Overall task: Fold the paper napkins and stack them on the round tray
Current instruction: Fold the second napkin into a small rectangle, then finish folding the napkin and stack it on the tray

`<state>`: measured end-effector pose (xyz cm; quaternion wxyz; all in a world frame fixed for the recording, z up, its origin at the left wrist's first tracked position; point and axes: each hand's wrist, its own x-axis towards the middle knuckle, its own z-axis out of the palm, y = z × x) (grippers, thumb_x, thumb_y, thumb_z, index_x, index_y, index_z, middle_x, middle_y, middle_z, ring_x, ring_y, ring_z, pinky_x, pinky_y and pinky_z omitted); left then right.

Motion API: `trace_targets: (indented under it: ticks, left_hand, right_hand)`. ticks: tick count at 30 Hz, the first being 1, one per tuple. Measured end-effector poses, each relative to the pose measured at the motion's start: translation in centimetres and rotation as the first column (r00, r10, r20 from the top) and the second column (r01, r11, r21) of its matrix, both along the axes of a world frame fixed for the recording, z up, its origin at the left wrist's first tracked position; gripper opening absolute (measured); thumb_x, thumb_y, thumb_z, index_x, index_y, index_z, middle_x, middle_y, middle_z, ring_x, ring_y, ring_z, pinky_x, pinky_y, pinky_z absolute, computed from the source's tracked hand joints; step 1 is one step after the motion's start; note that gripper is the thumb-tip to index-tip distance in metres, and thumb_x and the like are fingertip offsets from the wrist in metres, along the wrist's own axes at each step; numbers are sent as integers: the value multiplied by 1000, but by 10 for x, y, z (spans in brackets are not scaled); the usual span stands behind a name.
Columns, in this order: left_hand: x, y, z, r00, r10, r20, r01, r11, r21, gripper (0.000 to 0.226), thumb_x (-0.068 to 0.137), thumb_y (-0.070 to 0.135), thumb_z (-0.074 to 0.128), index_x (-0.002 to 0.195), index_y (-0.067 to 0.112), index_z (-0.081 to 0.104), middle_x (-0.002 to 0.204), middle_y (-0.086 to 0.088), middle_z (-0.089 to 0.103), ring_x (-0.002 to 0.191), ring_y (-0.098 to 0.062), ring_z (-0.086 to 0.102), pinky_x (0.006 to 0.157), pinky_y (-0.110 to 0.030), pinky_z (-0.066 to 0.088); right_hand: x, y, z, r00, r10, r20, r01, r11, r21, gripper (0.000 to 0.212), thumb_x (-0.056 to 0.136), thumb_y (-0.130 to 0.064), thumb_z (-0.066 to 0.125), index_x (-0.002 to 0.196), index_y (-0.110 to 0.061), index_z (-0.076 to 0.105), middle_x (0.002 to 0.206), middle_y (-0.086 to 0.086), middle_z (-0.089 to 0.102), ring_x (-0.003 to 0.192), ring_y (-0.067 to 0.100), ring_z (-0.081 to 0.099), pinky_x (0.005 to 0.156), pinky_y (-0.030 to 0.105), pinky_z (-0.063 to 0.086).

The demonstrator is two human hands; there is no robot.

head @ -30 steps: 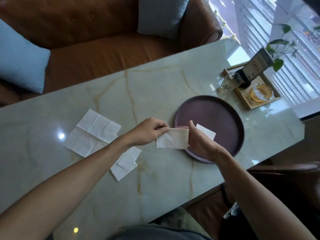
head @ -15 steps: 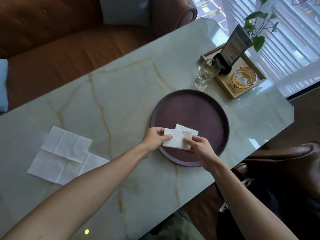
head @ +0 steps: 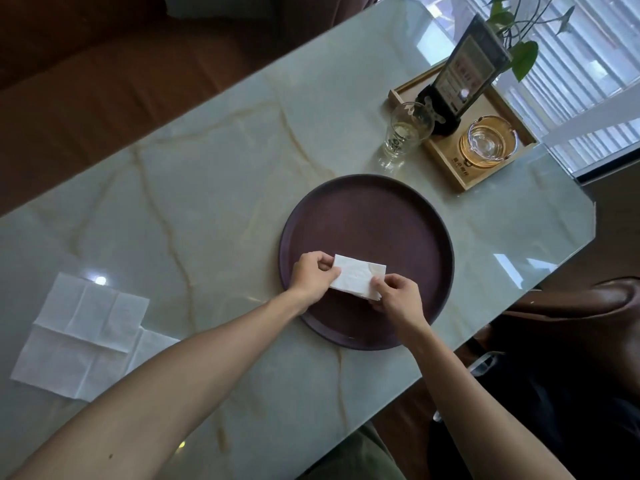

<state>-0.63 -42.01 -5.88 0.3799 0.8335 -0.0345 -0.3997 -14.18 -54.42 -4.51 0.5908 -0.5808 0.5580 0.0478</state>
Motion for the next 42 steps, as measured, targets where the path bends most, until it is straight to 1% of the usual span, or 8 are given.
trace_targets:
  ticks: [5, 7, 10, 19, 24, 31, 37, 42]
  left_hand:
    - [1, -1, -6, 998, -19, 64, 16, 999, 46, 12, 84, 14, 76, 96, 14, 74, 70, 10, 64, 73, -9, 62, 58, -4, 39]
    - [0, -1, -7, 995, -31, 97, 27, 998, 48, 10, 85, 14, 75, 95, 14, 74, 68, 12, 62, 73, -10, 62, 56, -3, 39]
    - [-1, -2, -8, 989, -66, 133, 59, 997, 50, 8, 86, 16, 73, 93, 14, 73, 70, 10, 64, 73, -12, 63, 56, -4, 37]
    - [-2, -3, -9, 982, -100, 158, 90, 993, 71, 9, 85, 22, 75, 86, 17, 69, 68, 9, 65, 66, -11, 61, 55, -14, 40]
    - [-1, -4, -5, 979, -123, 161, 106, 988, 112, 10, 86, 23, 74, 88, 16, 67, 74, 7, 66, 68, -11, 60, 54, -17, 37]
    - [7, 21, 7, 975, -83, 205, 53, 988, 148, 7, 89, 14, 68, 96, 14, 69, 80, 6, 65, 77, -15, 59, 72, -29, 49]
    - [28, 102, 29, 973, 101, 208, -133, 980, 146, 9, 84, 19, 71, 93, 20, 71, 79, 7, 68, 84, -20, 69, 77, -28, 51]
    - [26, 198, 43, 937, 309, 163, -330, 936, 124, 9, 82, 19, 72, 90, 21, 70, 75, 7, 67, 81, -19, 68, 71, -24, 48]
  right_hand:
    - [-3, 0, -7, 994, 56, -94, -61, 997, -51, 24, 91, -27, 62, 81, -7, 71, 85, 20, 74, 65, 22, 68, 72, 53, 61]
    - [-2, 1, -7, 988, 77, -133, -88, 993, -84, 26, 87, -32, 62, 75, -10, 69, 74, 12, 72, 64, 26, 70, 71, 54, 62]
    - [1, 3, -5, 975, 105, -194, -133, 982, -138, 24, 81, -36, 60, 68, -16, 65, 69, 2, 71, 72, 31, 72, 73, 52, 62]
    - [4, 1, -4, 954, 67, -291, -123, 976, -178, 20, 81, -38, 61, 75, -20, 66, 75, -1, 74, 74, 24, 72, 78, 45, 60]
    - [3, 2, 1, 925, 56, -376, -149, 964, -222, 25, 83, -44, 65, 84, -19, 61, 85, -2, 70, 83, 23, 66, 72, 35, 46]
    - [6, 1, 23, 917, 84, -391, -209, 934, -291, 25, 88, -43, 61, 85, -18, 60, 86, -2, 70, 83, 25, 64, 72, 34, 44]
    - [50, 31, 52, 929, 301, -217, -365, 848, -384, 15, 91, -33, 62, 95, -18, 64, 88, -7, 68, 84, 18, 63, 72, 30, 42]
    - [89, 105, 62, 785, 605, -135, -602, 694, -395, 14, 89, -28, 65, 88, -15, 61, 84, -5, 68, 82, 22, 64, 70, 34, 45]
